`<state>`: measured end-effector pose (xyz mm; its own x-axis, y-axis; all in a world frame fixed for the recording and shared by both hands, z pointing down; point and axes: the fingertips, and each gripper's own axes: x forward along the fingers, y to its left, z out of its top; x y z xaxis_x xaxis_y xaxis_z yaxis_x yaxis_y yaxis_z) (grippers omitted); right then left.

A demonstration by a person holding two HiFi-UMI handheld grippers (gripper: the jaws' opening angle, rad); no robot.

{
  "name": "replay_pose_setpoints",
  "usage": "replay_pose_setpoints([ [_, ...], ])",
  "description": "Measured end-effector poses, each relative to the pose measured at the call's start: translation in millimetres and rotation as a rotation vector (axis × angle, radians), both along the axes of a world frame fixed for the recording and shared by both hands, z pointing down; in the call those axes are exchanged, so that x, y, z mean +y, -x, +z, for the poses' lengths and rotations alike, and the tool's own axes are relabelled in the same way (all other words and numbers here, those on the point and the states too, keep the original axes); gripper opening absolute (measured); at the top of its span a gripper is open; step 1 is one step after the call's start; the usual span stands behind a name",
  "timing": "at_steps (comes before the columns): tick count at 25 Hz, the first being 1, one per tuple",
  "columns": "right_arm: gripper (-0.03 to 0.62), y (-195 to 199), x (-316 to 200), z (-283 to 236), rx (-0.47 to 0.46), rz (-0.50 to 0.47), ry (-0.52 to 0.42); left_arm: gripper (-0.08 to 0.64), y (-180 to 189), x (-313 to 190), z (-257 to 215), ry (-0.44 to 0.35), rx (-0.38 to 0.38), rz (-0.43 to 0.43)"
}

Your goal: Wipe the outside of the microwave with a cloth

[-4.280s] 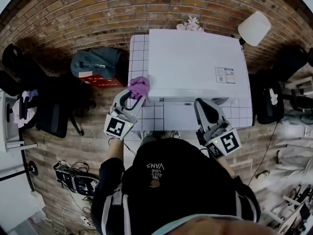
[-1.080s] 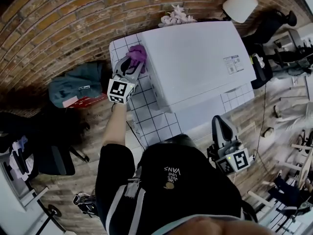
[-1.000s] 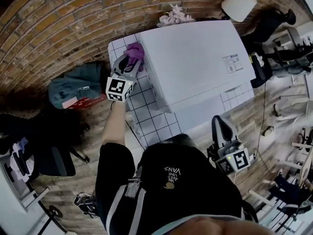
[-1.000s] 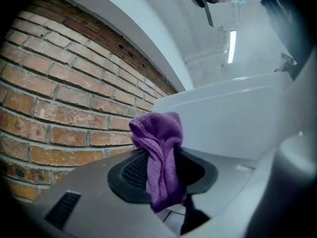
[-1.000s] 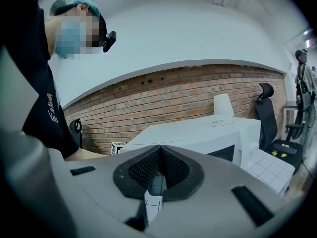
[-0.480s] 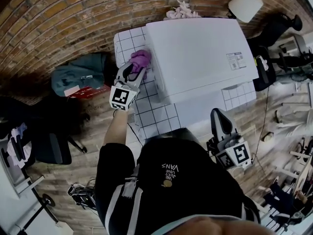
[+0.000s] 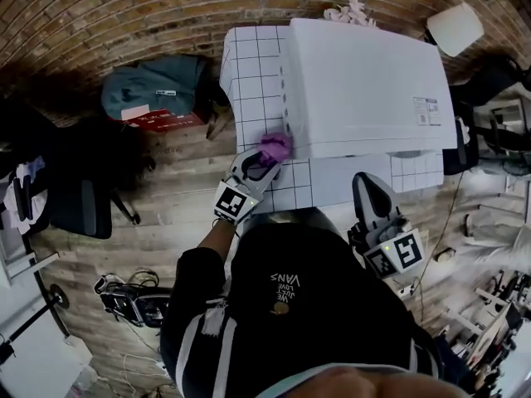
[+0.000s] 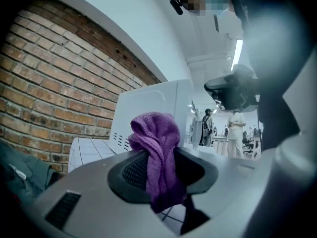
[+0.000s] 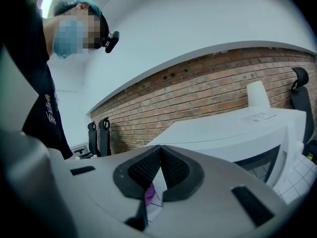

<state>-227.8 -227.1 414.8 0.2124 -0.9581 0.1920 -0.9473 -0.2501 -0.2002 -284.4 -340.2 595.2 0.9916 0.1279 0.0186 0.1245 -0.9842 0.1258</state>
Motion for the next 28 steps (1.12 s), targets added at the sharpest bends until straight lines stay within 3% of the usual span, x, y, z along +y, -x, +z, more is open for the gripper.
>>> replay_pose_setpoints([
  [4,-0.002,1,-1,-3,0.015,-0.001,-0.011,0.143,-5,11,6,0.062,-0.003,0.007],
  [10,-0.002,-10,15,-1,0.03,0.083,0.013,0.143,-25,-10,12,0.084,-0.005,0.004],
  [21,-0.002,-19,29,0,-0.006,0.224,0.007,0.143,-110,-117,3,-0.009,0.012,-0.039],
  [28,-0.003,-20,45,14,-0.031,0.283,0.061,0.143,-160,-180,3,0.005,-0.006,-0.119],
])
